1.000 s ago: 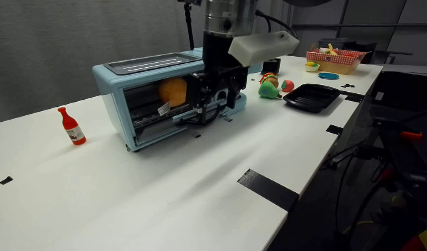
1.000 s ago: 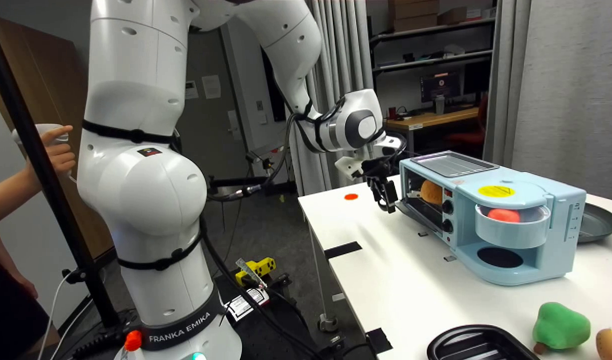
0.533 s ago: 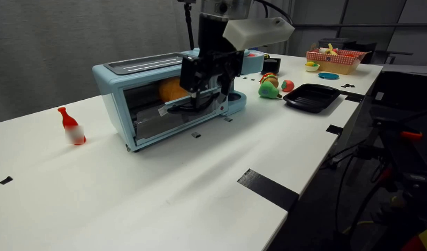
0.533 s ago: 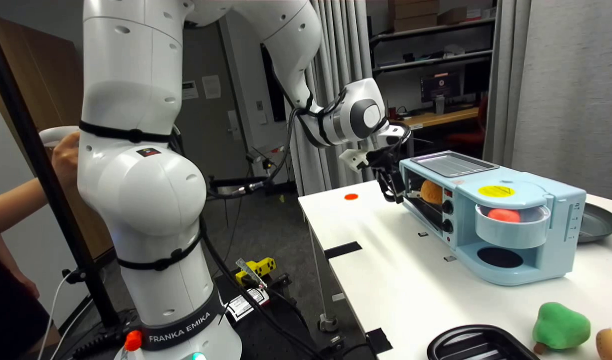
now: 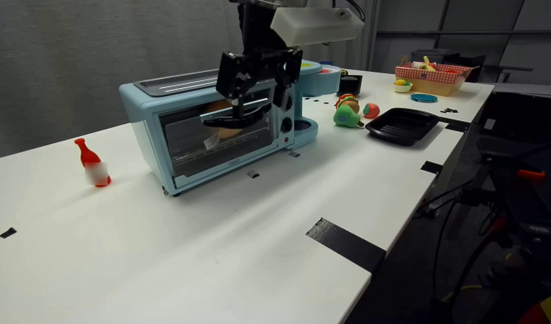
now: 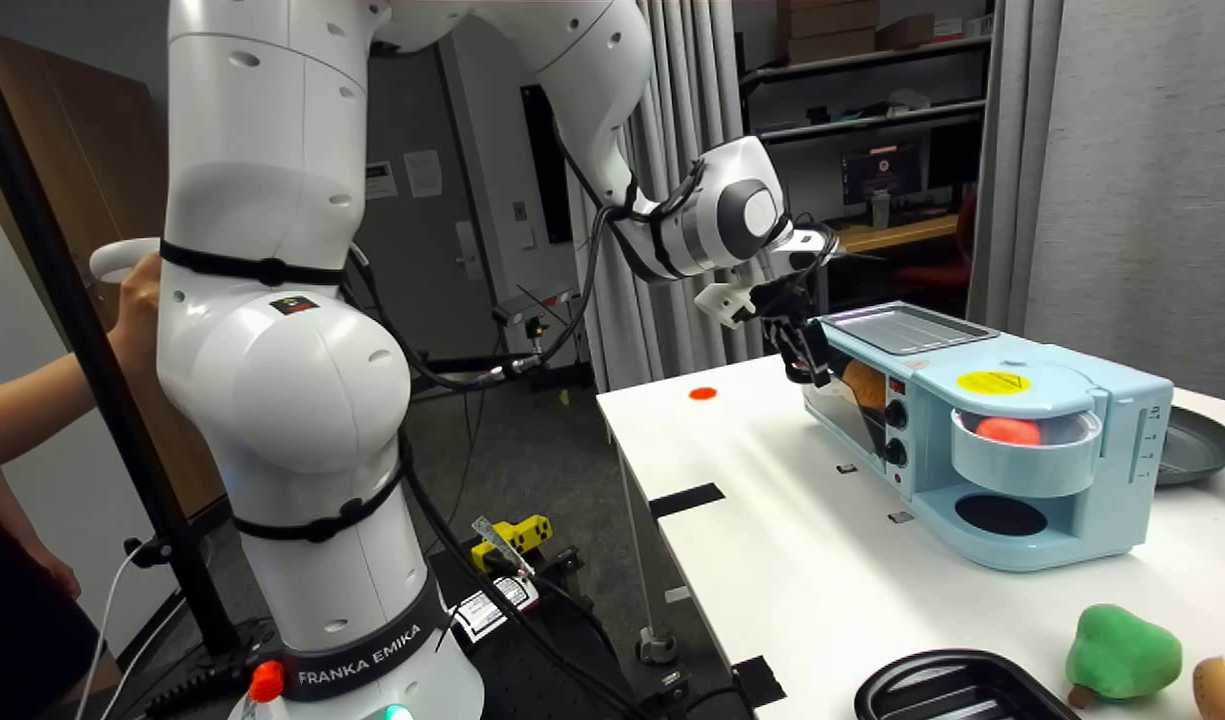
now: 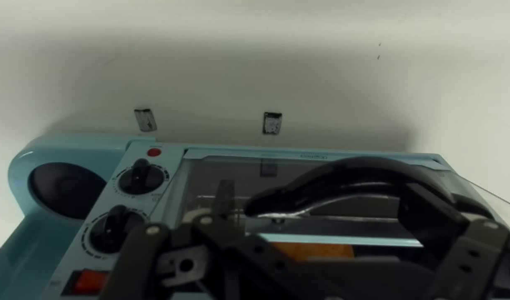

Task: Close the microwave

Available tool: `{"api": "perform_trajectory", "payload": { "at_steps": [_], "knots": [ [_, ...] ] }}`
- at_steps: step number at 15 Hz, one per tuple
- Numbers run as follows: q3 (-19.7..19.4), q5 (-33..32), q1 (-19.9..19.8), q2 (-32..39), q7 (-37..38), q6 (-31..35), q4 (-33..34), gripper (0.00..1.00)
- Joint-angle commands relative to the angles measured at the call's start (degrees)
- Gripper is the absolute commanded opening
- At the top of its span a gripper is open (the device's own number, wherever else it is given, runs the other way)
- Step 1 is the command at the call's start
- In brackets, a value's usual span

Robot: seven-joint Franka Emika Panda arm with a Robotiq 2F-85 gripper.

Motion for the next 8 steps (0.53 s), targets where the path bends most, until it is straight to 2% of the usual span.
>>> {"api": "perform_trajectory", "payload": {
  "at_steps": [1, 8],
  "knots": [
    [-0.77, -3.47, -0.56, 1.09, 2.64, 0.47, 1.95, 1.00],
    [0.01, -3.52, -1.54, -2.26, 2.94, -0.56, 0.72, 1.00]
  ]
}}
